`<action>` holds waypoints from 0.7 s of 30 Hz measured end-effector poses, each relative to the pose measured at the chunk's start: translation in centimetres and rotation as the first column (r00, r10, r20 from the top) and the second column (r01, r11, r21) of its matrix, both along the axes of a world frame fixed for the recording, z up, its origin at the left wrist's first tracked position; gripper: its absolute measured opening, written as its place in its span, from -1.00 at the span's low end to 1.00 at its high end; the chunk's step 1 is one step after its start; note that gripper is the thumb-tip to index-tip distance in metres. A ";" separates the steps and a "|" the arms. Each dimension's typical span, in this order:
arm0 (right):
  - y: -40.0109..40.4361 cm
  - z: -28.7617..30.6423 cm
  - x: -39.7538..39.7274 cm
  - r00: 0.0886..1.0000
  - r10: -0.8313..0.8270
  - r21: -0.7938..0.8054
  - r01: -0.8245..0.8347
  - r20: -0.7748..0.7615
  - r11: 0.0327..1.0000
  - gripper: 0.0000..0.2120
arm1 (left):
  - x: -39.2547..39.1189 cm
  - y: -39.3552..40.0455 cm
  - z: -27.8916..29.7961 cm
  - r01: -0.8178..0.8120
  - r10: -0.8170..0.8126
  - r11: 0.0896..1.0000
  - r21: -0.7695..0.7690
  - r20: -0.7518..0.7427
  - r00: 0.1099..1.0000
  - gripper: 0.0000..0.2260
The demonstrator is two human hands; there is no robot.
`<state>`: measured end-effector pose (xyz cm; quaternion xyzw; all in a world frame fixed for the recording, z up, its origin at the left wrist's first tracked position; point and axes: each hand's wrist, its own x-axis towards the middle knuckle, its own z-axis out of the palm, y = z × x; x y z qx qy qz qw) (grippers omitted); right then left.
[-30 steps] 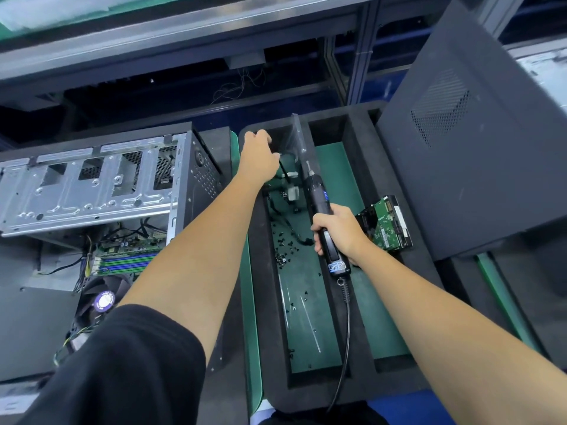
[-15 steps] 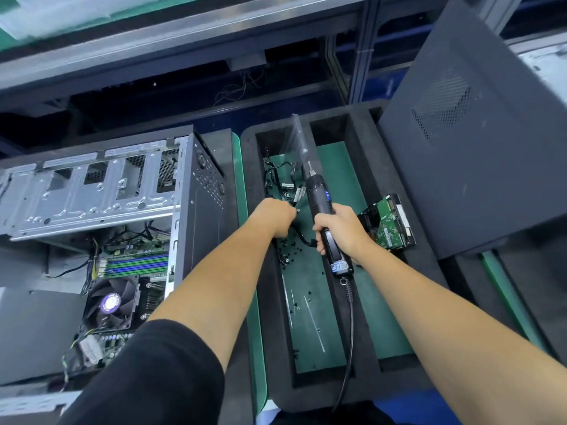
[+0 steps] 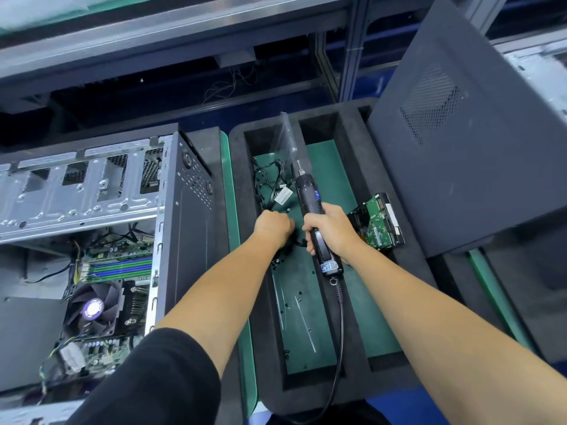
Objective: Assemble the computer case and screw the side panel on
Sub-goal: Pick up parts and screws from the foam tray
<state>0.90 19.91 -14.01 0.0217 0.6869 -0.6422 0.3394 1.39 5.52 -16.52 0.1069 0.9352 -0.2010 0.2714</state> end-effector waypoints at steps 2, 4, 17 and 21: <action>0.0 0.0 0.0 1.000 0.002 0.004 -0.002 -0.003 1.000 -0.82 | 0.1 0.2 0.0 -0.022 0.022 1.000 0.017 -0.003 1.000 -0.72; 0.0 0.1 0.0 1.000 0.003 0.003 -0.003 -0.005 1.000 -0.82 | 0.1 0.3 -0.1 -0.019 0.020 0.999 0.027 -0.008 1.000 -0.71; 0.0 -0.1 0.0 1.000 -0.003 0.009 0.003 -0.006 1.000 -0.82 | -0.7 -0.7 2.4 -0.104 0.106 0.982 0.156 -0.004 0.994 -0.79; 0.0 0.1 0.0 1.000 0.007 0.011 -0.007 -0.013 1.000 -0.80 | 0.6 -0.5 2.0 0.049 -0.046 0.998 -0.048 0.072 0.996 -0.66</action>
